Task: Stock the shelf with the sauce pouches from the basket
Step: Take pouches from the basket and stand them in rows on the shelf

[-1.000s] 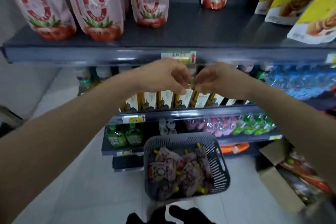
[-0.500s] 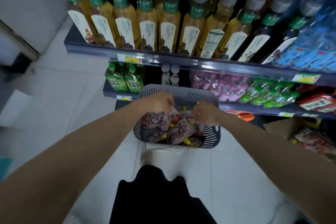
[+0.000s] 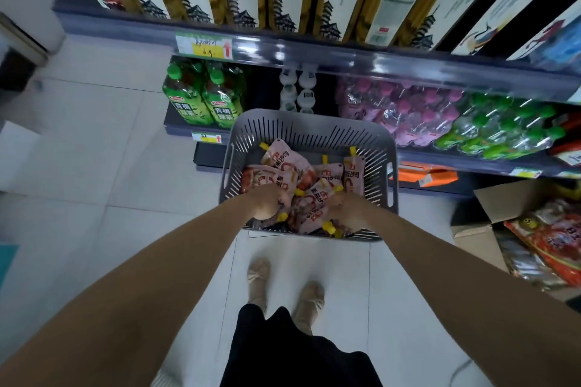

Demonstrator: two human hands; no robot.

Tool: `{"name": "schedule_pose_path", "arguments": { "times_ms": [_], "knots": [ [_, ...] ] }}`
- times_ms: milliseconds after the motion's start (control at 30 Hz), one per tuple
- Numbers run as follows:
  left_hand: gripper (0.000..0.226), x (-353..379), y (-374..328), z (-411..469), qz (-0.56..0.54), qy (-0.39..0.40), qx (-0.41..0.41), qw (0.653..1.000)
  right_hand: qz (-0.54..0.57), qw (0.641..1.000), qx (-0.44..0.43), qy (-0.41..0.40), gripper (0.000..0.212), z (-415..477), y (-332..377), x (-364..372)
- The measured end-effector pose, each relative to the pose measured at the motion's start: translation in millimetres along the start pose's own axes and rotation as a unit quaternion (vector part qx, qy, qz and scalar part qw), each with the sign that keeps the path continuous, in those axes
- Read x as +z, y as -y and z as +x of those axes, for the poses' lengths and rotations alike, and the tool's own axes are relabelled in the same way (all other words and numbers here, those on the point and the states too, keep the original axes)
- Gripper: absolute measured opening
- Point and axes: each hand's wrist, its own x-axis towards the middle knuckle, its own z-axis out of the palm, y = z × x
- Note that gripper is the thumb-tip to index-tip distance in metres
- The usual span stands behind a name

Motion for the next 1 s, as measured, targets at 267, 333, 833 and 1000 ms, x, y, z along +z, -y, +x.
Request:
{"name": "schedule_pose_path", "arguments": {
  "times_ms": [267, 333, 833, 1000],
  "knots": [
    [0.048, 8.0, 7.8, 42.4, 0.061, 0.113, 0.035, 0.991, 0.187, 0.980, 0.062, -0.029, 0.038, 31.5, -6.9, 5.3],
    [0.048, 7.7, 6.8, 43.0, 0.078, 0.116, 0.038, 0.989, 0.236, 0.968, 0.073, -0.049, 0.036, 30.3, -5.3, 1.6],
    [0.044, -20.5, 30.3, 26.0, 0.060, -0.087, 0.032, 0.994, 0.127, 0.957, 0.079, -0.249, 0.055, 13.8, 15.4, -18.9],
    [0.033, -59.6, 16.5, -3.0, -0.183, -0.062, 0.003, 0.981, 0.102, 0.959, 0.050, -0.259, 0.027, -18.4, 30.2, -51.3]
  ]
}}
